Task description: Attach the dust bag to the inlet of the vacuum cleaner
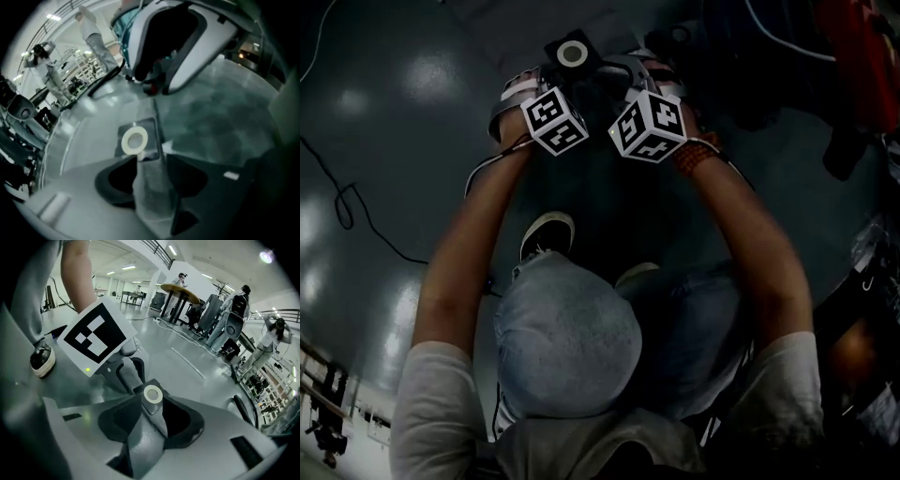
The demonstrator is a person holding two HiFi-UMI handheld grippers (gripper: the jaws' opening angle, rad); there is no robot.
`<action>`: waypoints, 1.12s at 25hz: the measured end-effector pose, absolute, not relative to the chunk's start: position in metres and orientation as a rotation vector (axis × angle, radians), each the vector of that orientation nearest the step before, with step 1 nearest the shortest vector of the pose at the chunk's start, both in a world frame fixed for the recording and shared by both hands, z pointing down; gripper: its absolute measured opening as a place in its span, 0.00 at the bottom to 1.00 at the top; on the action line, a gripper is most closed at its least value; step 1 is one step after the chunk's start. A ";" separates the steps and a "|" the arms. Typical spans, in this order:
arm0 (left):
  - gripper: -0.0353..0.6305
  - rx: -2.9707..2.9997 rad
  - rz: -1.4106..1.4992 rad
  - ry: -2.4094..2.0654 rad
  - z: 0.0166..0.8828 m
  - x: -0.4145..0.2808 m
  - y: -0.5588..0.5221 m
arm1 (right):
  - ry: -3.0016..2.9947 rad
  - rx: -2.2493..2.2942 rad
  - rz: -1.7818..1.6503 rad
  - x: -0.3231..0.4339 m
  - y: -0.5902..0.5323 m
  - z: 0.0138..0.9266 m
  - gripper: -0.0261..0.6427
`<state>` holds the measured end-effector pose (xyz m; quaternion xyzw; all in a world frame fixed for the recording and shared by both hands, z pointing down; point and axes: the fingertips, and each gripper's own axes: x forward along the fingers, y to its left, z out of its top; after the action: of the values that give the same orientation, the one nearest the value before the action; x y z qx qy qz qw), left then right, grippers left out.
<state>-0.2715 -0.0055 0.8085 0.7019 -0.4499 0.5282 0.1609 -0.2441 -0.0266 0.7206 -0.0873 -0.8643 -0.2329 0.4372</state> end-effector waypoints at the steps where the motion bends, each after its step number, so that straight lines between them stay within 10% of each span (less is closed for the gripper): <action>1: 0.35 2.007 1.529 -1.268 0.812 -0.269 -0.008 | -2.141 -0.220 -0.585 -0.243 -0.027 0.724 0.22; 13: 0.12 2.067 1.625 -1.162 0.791 -0.262 -0.014 | -2.082 -0.212 -0.584 -0.218 -0.032 0.748 0.22; 28: 0.09 2.255 1.635 -0.811 0.660 -0.242 -0.006 | -2.064 -0.270 -0.692 -0.222 -0.038 0.693 0.12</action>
<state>-0.2425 -0.0056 0.6604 0.7718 -0.2777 0.5594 0.1201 -0.2220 -0.0376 0.6933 -0.1095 -0.8372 -0.2806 0.4564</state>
